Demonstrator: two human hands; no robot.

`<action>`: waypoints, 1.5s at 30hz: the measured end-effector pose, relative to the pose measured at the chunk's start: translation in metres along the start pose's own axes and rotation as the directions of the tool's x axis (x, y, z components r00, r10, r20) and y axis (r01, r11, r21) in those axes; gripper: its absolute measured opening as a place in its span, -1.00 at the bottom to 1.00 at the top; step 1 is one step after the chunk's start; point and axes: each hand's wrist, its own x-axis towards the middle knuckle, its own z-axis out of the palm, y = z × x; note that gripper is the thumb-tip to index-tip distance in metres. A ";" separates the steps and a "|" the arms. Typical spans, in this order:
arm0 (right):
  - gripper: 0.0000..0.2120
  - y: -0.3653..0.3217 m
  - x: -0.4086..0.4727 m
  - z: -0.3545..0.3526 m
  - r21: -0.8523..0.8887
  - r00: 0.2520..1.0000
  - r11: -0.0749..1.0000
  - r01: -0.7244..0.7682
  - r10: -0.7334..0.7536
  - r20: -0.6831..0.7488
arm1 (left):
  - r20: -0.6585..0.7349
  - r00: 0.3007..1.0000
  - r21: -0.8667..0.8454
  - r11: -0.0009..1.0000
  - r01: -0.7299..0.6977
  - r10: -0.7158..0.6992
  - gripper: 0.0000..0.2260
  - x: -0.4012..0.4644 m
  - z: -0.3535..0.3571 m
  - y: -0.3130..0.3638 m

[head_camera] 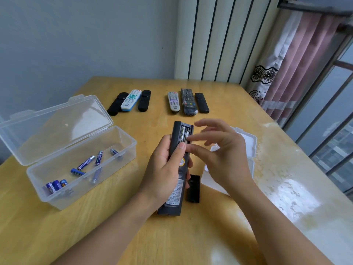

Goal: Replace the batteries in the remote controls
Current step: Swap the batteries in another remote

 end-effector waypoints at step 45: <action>-0.87 0.008 0.013 -0.045 0.139 0.815 0.918 -0.373 0.252 0.523 | 0.088 0.933 -0.136 0.924 0.358 -0.349 -0.73 0.004 -0.016 0.013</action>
